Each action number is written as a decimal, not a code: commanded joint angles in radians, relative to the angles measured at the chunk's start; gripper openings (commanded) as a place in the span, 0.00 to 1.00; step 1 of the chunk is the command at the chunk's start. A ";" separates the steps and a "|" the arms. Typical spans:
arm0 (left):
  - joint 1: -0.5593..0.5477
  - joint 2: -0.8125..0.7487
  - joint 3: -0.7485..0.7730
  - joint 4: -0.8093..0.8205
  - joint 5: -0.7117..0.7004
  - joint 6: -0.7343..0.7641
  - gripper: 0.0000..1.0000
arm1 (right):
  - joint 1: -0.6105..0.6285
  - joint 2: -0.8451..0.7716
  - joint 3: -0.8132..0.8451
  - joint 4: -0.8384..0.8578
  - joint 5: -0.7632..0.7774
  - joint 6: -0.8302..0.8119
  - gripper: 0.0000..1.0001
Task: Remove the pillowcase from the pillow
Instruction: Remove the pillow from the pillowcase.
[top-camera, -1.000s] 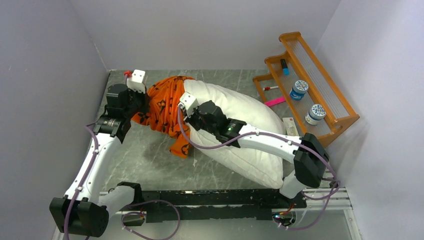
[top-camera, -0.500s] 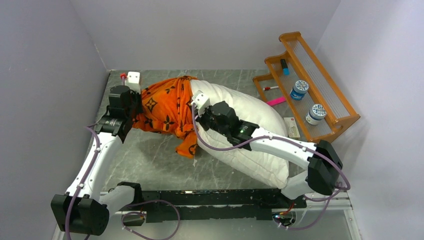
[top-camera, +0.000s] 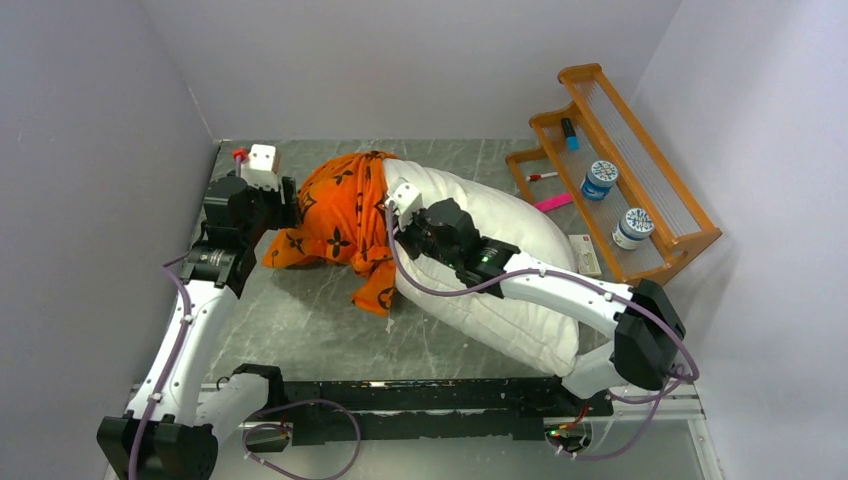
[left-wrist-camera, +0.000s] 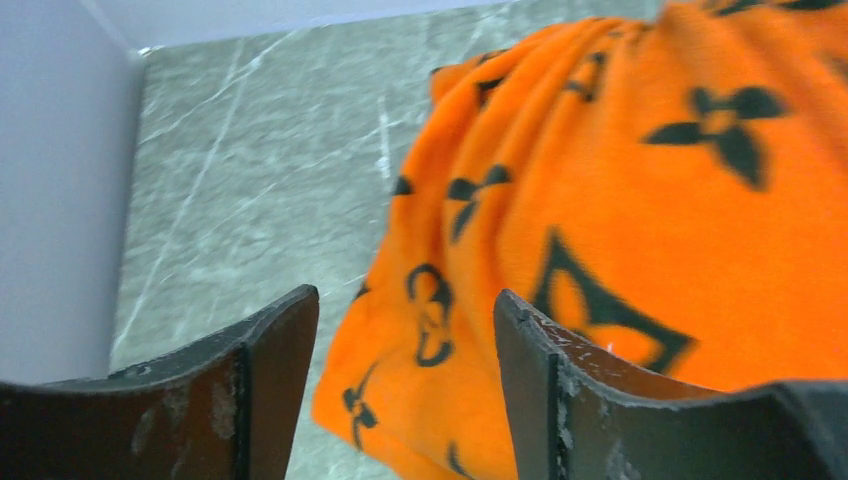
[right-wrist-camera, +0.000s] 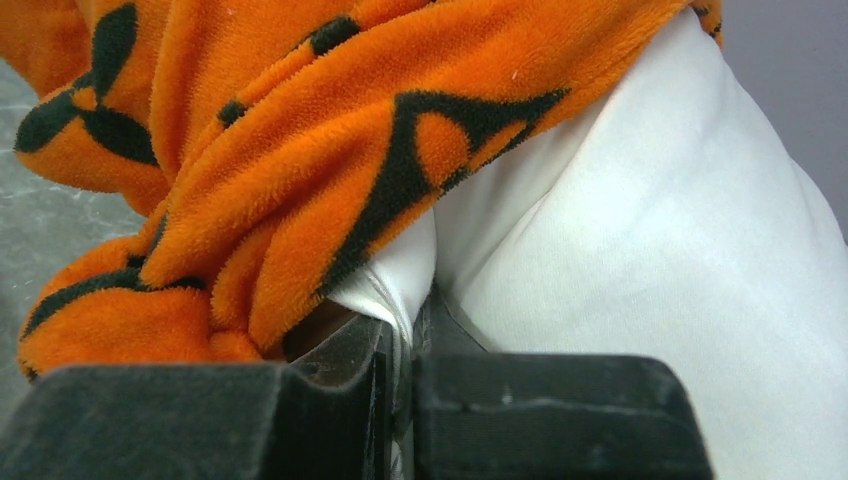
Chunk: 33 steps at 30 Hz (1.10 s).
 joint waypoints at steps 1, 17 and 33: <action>-0.040 -0.041 -0.002 0.079 0.211 -0.008 0.72 | -0.042 0.030 0.034 -0.102 0.092 0.011 0.00; -0.161 -0.073 -0.092 0.275 0.555 -0.227 0.72 | 0.005 0.114 0.089 -0.087 0.081 0.018 0.00; -0.229 0.108 -0.031 0.105 0.405 -0.226 0.65 | 0.036 0.117 0.091 -0.083 0.102 0.019 0.00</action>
